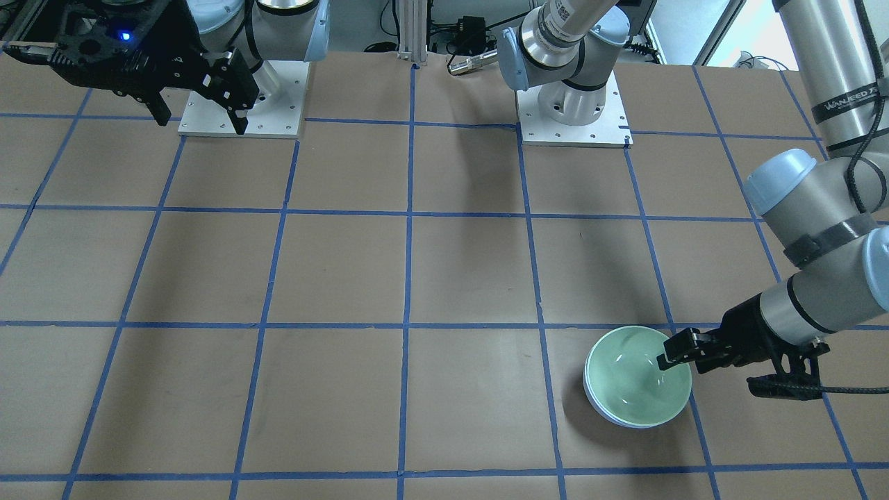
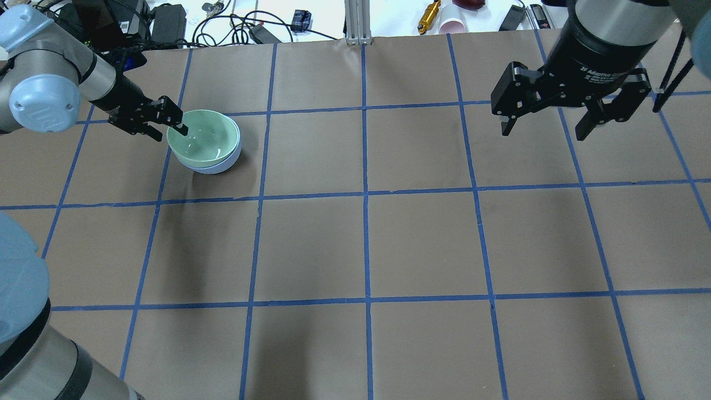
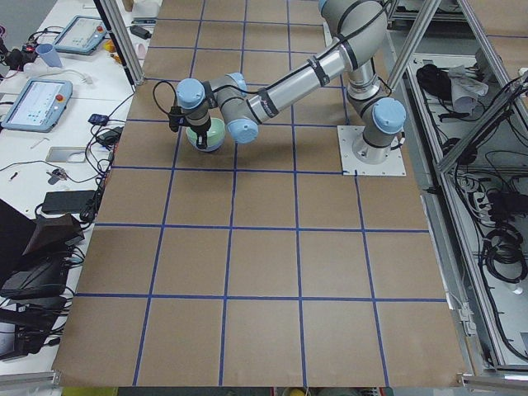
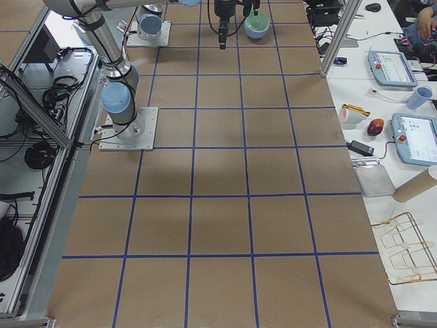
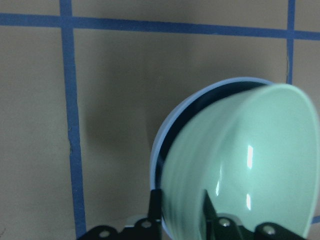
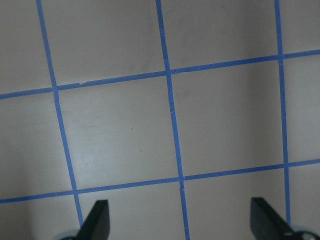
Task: Stack green bowl on blue bowl
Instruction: 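Open the left gripper and raise it off the green bowl rim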
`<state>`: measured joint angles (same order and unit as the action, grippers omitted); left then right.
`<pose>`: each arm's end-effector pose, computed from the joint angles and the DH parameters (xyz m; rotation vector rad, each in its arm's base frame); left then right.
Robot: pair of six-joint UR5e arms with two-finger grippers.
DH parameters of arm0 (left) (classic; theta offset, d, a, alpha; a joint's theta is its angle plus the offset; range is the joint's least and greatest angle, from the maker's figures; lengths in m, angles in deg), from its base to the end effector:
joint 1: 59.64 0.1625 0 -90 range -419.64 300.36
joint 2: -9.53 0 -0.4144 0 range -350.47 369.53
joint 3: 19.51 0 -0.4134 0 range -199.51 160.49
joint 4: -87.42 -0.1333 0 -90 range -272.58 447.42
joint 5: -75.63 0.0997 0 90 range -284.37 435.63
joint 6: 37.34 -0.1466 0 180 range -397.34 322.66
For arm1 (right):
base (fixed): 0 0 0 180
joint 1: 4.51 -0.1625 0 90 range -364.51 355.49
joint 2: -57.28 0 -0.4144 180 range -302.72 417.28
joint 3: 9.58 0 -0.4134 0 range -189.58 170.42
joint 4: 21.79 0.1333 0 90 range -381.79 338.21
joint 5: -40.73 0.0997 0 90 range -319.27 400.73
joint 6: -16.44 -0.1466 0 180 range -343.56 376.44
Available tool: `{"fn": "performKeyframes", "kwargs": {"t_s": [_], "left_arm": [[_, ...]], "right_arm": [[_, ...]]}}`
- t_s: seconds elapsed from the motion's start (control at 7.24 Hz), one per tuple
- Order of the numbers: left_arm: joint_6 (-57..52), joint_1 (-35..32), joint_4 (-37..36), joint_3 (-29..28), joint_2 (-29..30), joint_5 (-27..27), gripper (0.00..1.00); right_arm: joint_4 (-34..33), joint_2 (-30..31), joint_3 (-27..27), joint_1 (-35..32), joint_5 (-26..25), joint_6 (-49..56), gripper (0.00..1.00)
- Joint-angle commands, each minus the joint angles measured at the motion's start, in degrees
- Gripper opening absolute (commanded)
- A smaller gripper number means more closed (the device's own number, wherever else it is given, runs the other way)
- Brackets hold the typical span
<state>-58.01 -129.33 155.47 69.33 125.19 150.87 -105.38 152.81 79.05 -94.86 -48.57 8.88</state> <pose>0.0652 -0.6678 0.2185 -0.0007 -2.8840 0.0706 0.1380 -0.4706 0.4789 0.1966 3.1226 -0.0120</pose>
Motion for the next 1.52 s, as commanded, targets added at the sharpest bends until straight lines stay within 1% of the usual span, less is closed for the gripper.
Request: {"fn": "performKeyframes", "kwargs": {"t_s": [0.0, 0.14, 0.28, 0.41, 0.55, 0.69, 0.83, 0.97, 1.11, 1.38], "left_arm": [[0.7, -3.3, 2.1, -0.2, -4.4, 2.4, 0.89], [0.7, -6.2, 5.5, -0.9, -7.6, 6.0, 0.92], [0.9, -8.7, 10.1, -1.8, -10.9, 8.4, 0.92], [3.7, -11.2, 13.3, -1.9, -13.9, 11.2, 0.93], [7.9, -13.4, 14.0, -1.2, -15.9, 11.6, 0.93], [10.5, -15.9, 14.3, -1.3, -17.4, 11.6, 0.97], [12.0, -17.9, 16.0, -1.1, -19.2, 12.4, 0.98], [13.5, -19.6, 17.0, -1.2, -20.8, 14.4, 1.0], [13.6, -20.7, 19.4, -1.0, -22.2, 14.7, 1.0], [13.6, -20.8, 19.1, -1.0, -24.6, 14.8, 1.0]], "right_arm": [[0.0, 0.0, 0.0, 0.0, 0.0, 0.0, 1.0], [-0.1, 0.0, 0.0, 0.0, 0.0, 0.0, 1.0], [-0.1, 0.0, 0.0, 0.0, 0.0, 0.0, 1.0], [-0.1, 0.0, 0.0, 0.0, 0.0, 0.0, 1.0], [0.0, 0.0, 0.1, 0.0, 0.0, 0.0, 1.0], [0.0, 0.0, 0.0, 0.0, 0.0, 0.0, 1.0], [-0.1, 0.0, 0.0, 0.0, 0.0, 0.0, 1.0], [-0.1, 0.0, 0.1, 0.0, 0.0, 0.0, 1.0], [-0.1, 0.0, 0.0, 0.0, 0.0, 0.0, 1.0], [-0.1, 0.0, 0.0, 0.0, 0.0, 0.0, 1.0]]}}
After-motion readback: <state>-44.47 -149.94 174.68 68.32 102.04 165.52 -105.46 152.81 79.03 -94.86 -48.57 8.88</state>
